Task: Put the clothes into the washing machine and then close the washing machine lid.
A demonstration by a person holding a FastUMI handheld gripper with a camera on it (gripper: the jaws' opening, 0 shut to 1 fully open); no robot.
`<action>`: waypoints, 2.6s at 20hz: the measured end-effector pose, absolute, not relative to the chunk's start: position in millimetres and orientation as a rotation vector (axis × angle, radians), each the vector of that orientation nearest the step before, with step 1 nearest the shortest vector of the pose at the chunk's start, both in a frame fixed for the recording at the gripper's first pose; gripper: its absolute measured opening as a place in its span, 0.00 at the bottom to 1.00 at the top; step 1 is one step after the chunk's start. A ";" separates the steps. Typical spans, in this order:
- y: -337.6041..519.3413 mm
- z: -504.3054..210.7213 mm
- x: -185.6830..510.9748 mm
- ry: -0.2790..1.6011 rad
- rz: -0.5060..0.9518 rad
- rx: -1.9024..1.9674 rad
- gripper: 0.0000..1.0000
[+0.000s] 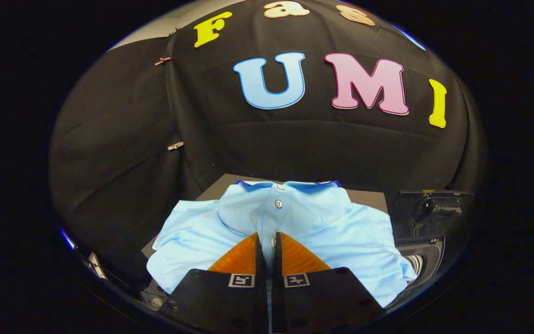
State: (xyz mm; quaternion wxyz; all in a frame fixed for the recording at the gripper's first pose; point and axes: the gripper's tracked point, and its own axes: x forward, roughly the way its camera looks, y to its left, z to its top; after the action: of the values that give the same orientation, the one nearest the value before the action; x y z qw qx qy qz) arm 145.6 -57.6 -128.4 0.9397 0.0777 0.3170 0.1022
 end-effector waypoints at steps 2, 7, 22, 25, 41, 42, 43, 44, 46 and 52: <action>-74.7 -122.1 141.9 0.630 0.232 0.148 0.08; -132.4 -112.9 129.0 0.611 0.281 0.161 0.08; -341.1 -147.8 111.6 0.669 0.197 0.278 0.08; -370.3 -155.2 115.6 0.680 0.197 0.279 0.08; -443.6 -261.6 117.1 0.809 0.131 0.215 0.08; -445.2 -271.8 114.8 0.820 0.123 0.201 0.08; -449.8 -281.7 113.6 0.835 0.107 0.176 0.08; -452.5 -300.9 114.7 0.862 0.089 0.159 0.08; -451.0 -322.7 108.4 0.913 0.068 0.152 0.08; -447.2 -375.2 94.3 0.993 0.031 0.110 0.07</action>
State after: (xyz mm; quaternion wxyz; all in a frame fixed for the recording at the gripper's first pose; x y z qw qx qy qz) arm 94.3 -447.2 -375.2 0.8777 0.0528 0.4761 0.0150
